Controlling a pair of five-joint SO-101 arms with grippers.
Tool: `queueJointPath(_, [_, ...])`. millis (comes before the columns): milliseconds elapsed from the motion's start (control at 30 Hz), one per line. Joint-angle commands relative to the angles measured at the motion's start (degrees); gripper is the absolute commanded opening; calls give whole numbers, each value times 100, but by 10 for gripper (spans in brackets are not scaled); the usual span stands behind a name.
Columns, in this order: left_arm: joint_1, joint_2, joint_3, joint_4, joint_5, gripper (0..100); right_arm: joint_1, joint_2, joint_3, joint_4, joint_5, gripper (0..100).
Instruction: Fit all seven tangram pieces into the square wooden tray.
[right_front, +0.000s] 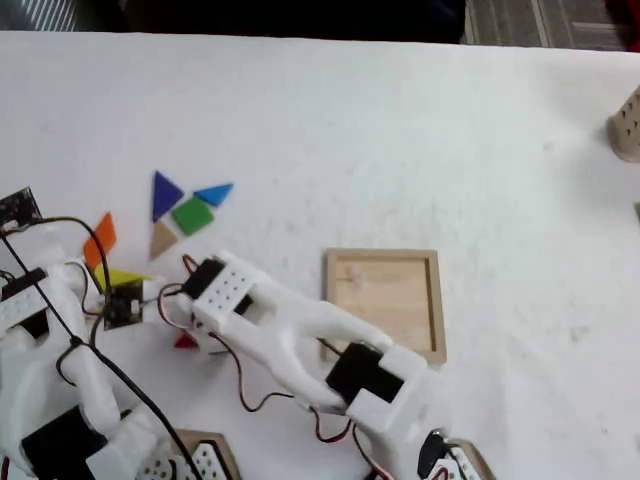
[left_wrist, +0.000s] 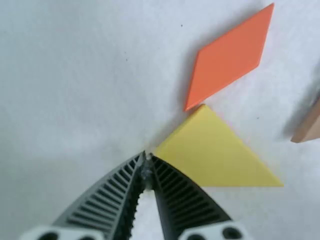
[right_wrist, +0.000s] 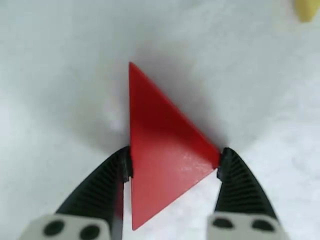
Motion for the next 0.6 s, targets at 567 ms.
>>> queueJointPath(567, [-40,-13,-176,-44,26,23,576,-22,-132,127,-941,17])
